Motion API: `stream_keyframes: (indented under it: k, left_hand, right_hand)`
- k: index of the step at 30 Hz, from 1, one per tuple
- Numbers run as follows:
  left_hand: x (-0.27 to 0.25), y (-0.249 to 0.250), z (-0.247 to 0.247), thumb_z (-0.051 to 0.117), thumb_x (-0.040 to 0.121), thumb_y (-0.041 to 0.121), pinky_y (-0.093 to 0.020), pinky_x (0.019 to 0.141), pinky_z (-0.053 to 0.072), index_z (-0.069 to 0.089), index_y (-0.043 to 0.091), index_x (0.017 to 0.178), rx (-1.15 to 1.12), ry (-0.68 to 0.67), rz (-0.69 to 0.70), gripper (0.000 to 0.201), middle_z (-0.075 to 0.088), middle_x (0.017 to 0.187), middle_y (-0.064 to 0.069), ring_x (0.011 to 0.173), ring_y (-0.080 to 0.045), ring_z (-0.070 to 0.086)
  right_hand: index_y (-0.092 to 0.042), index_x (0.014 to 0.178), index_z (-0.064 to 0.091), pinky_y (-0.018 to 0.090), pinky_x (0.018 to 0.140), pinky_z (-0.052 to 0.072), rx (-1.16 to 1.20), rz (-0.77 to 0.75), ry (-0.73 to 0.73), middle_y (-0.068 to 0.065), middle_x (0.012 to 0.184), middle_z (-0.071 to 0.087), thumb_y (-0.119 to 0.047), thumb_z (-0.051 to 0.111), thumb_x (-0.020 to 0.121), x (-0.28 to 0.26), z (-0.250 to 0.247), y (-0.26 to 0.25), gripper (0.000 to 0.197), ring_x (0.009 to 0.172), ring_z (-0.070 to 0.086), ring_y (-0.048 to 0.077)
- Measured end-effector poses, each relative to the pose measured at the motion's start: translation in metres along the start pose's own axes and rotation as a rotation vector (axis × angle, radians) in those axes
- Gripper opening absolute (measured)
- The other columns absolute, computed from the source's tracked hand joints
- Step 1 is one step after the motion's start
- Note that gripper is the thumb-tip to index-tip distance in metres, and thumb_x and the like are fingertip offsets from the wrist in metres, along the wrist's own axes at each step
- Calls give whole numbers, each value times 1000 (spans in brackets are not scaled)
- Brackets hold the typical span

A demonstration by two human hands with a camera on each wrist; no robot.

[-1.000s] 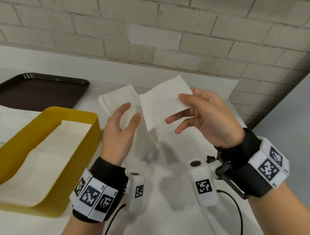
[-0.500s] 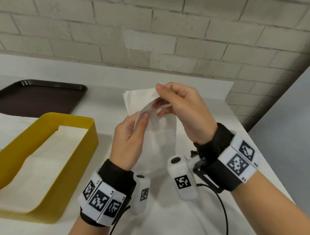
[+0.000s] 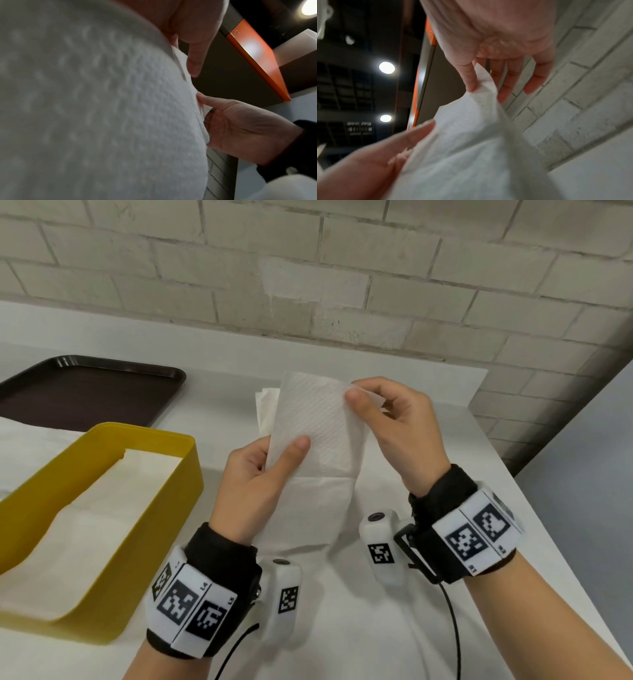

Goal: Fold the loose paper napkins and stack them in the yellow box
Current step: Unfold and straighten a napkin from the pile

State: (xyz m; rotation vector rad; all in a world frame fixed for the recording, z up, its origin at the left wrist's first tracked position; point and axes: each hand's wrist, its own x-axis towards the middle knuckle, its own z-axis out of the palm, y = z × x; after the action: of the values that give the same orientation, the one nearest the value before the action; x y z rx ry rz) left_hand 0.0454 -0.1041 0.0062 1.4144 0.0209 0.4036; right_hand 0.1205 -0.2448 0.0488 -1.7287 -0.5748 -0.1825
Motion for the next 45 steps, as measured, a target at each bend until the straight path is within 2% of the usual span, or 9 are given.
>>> stream_keyframes:
  k: [3, 8, 15, 24, 27, 30, 35, 39, 45]
  left_hand:
    - [2, 2, 1, 55, 83, 44, -37, 71, 48, 59, -13, 78, -13, 31, 4, 57, 63, 76, -16, 74, -24, 61]
    - [-2, 5, 4, 55, 75, 31, -16, 63, 53, 66, 17, 78, -27, 15, -2, 19, 73, 75, 12, 74, -2, 68]
    - [-3, 5, 3, 54, 77, 31, -20, 74, 55, 68, 19, 81, -50, 54, 58, 19, 73, 82, 10, 84, -7, 68]
    - [-4, -3, 12, 50, 91, 22, -23, 81, 54, 66, 20, 89, -46, 175, 118, 16, 72, 86, 12, 92, -8, 67]
    - [-2, -2, 12, 43, 96, 19, -23, 79, 53, 63, 20, 96, -125, 254, 110, 20, 71, 93, 9, 94, -9, 66]
    - [1, -2, 8, 37, 99, 19, -28, 85, 53, 58, 23, 105, -270, 294, 75, 21, 68, 101, 7, 99, -12, 65]
    - [-3, -7, -1, 47, 94, 3, -44, 99, 46, 32, 27, 123, -192, 325, 81, 41, 51, 130, -9, 117, -22, 55]
    - [-4, -4, -27, 60, 83, -5, -24, 87, 51, 13, 27, 139, 25, 291, 156, 80, 45, 124, -5, 107, -12, 57]
    - [-18, -10, -48, 60, 86, 8, -37, 89, 47, 40, 10, 130, 505, 70, -2, 49, 60, 109, -9, 102, -22, 59]
  right_hand:
    - [-30, 100, 66, 21, 83, 46, -114, -49, -51, -20, 93, 63, -23, 57, 90, 4, 3, 2, 15, 92, 58, 0]
    - [-27, 102, 68, 22, 92, 41, -227, -122, -132, -12, 103, 62, -23, 56, 91, 11, 7, 2, 16, 107, 53, 6]
    - [-16, 96, 69, 12, 83, 40, -151, -61, -84, -12, 98, 59, -18, 56, 91, 14, 12, 1, 14, 95, 52, -4]
    - [-14, 106, 65, 22, 95, 42, 73, 77, 23, -3, 111, 60, -16, 55, 92, 7, 27, -3, 18, 101, 54, 5]
    - [-31, 129, 37, 31, 92, 49, 93, 182, -101, -4, 120, 50, -30, 56, 90, 3, 22, -2, 44, 106, 56, 15]
    - [-24, 138, 23, 26, 86, 51, -47, 302, -360, -2, 124, 50, -35, 57, 87, -3, 14, 4, 62, 103, 58, 12]
    - [-12, 125, 46, 30, 93, 50, -88, 233, -549, -1, 119, 61, -16, 50, 94, -11, 16, 13, 32, 103, 61, 9]
    - [-11, 115, 53, 25, 87, 48, -271, 138, -630, -1, 110, 62, -12, 51, 93, -4, 4, -2, 22, 93, 60, 10]
    - [-14, 104, 40, 28, 69, 36, -922, -94, -872, 2, 88, 55, -21, 41, 98, 0, 7, -24, 9, 82, 50, 21]
